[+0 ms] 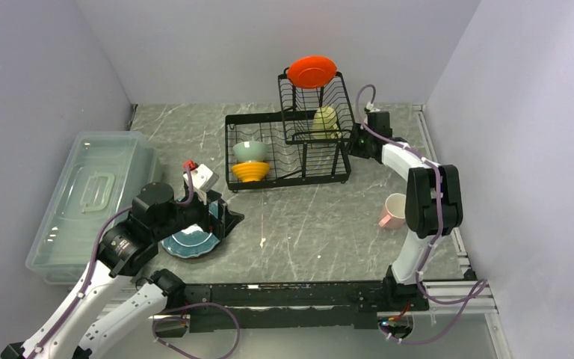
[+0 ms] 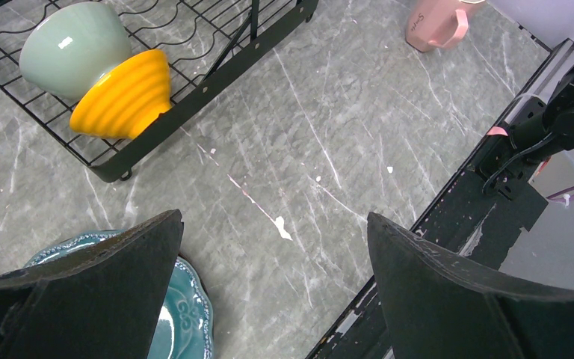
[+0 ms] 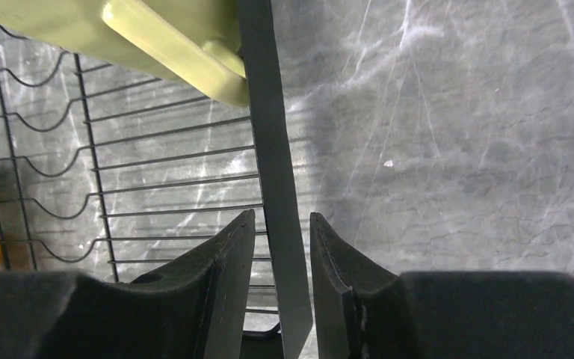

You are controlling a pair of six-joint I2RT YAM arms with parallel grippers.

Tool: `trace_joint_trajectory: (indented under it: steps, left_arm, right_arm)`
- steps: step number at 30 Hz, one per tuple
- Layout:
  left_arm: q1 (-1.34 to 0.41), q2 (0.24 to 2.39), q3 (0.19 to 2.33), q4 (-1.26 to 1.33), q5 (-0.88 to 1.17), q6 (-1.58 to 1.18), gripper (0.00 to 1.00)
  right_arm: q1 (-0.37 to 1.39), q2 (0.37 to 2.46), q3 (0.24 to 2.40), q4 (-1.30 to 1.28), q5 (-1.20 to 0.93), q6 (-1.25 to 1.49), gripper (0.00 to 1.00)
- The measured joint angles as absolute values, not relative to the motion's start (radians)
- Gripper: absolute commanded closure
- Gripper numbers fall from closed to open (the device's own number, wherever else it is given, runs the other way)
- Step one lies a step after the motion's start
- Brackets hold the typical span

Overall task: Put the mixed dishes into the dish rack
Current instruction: Move the dish rack to the center of the board.

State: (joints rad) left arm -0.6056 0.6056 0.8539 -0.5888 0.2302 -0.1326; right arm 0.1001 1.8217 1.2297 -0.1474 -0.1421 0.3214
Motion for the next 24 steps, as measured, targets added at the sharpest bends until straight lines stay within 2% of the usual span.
trace_joint_trajectory:
  steps: [4,7,12,24]
  left_arm:
    - [-0.606,0.606,0.854,-0.589,0.23,-0.133,0.01]
    - [-0.606,0.606,0.854,-0.589,0.23,-0.133,0.01]
    - [-0.606,0.606,0.854,-0.589,0.23,-0.133,0.01]
    - [-0.606,0.603,0.854,-0.589,0.23,-0.133,0.01]
  right_arm:
    - [0.115,1.848,1.23,-0.164,-0.139,0.316,0.65]
    - [0.126,1.873,1.245,-0.184,-0.132,0.311,0.7]
    - [0.147,1.892,1.262,-0.212,-0.081,0.293,1.0]
    - [0.162,1.877,1.239,-0.196,-0.013,0.321,1.0]
